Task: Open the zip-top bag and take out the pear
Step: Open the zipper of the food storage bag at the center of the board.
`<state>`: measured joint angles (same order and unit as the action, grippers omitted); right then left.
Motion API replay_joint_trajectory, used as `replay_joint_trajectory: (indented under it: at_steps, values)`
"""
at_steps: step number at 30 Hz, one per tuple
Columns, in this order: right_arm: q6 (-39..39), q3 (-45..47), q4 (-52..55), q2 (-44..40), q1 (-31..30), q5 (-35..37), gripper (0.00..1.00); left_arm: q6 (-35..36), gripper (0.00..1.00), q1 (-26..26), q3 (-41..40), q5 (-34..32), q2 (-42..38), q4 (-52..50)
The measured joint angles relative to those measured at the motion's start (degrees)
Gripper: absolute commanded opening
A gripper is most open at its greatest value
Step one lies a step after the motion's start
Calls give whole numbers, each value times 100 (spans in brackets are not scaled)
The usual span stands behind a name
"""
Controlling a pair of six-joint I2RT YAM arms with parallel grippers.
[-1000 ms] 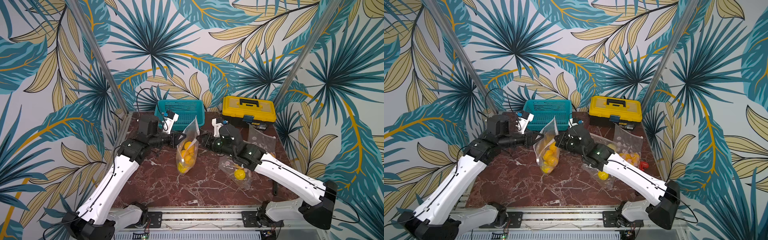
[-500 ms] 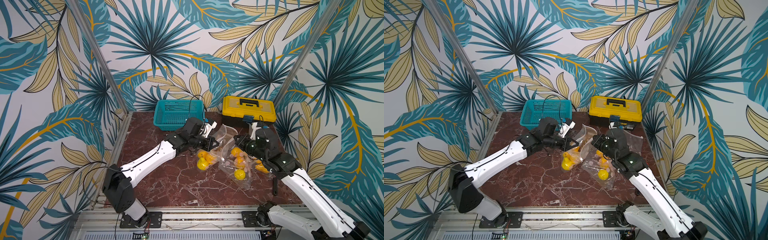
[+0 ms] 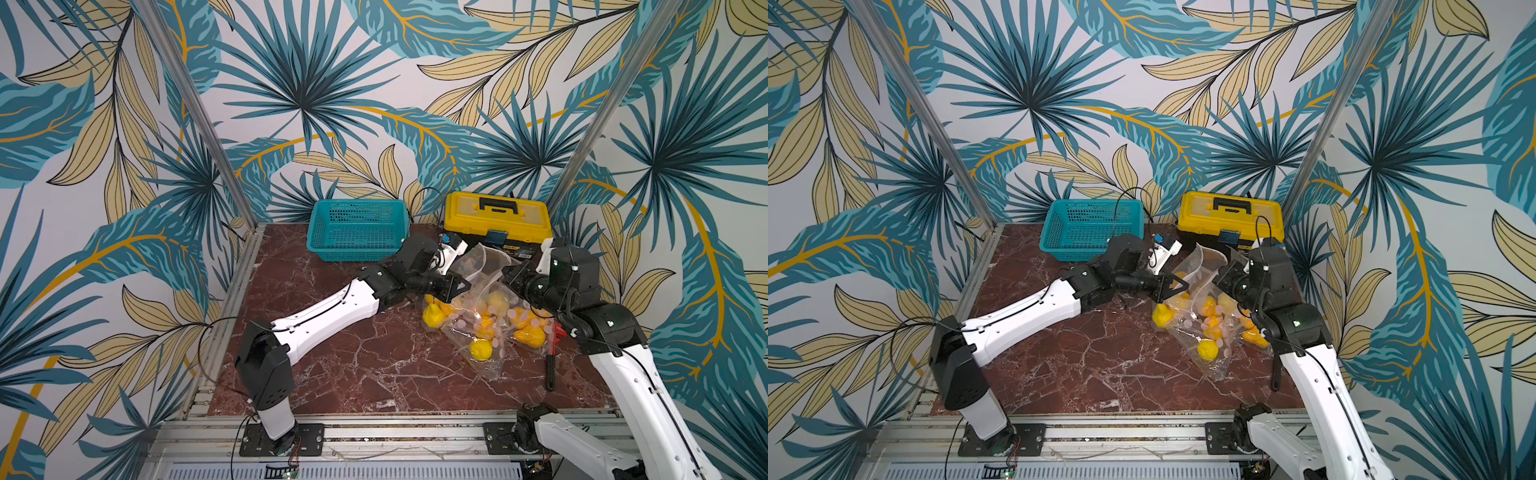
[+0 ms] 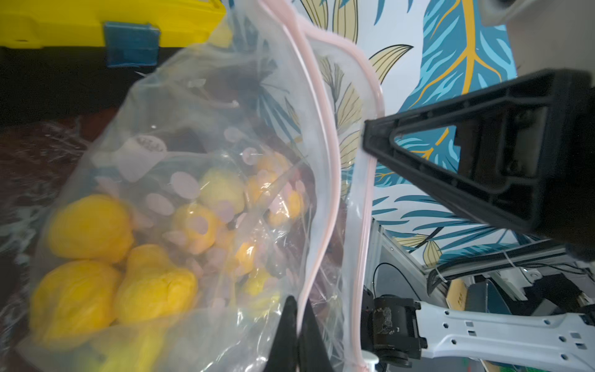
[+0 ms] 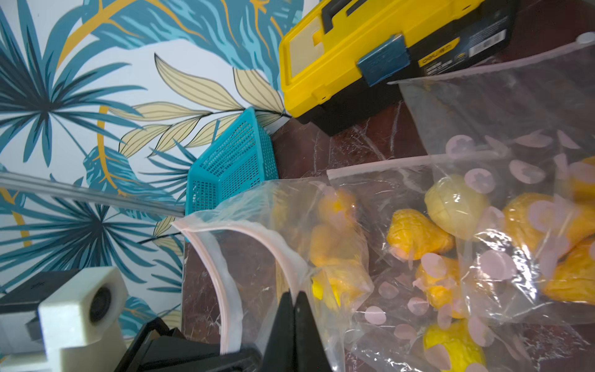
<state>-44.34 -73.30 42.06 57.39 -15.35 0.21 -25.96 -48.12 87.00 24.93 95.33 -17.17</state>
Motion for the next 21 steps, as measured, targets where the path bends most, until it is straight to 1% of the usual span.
replay_joint_trajectory:
  at_steps: [5,8,11,16,21]
  values:
    - [127,-496,22,857,-1309,216,0,20,0,619,-1224,-385,-1139,101]
    - [170,-925,55,1471,-1919,472,0,57,0,975,-1893,-715,-1648,74]
    - [199,-1346,46,2068,-2402,717,0,74,0,1327,-2564,-1034,-2116,-81]
    - [284,-2190,87,3095,-2905,879,0,111,0,2118,-3604,-1543,-2885,-468]
    - [507,-3593,293,4378,-3285,664,0,146,1,2859,-4111,-1906,-3252,-828]
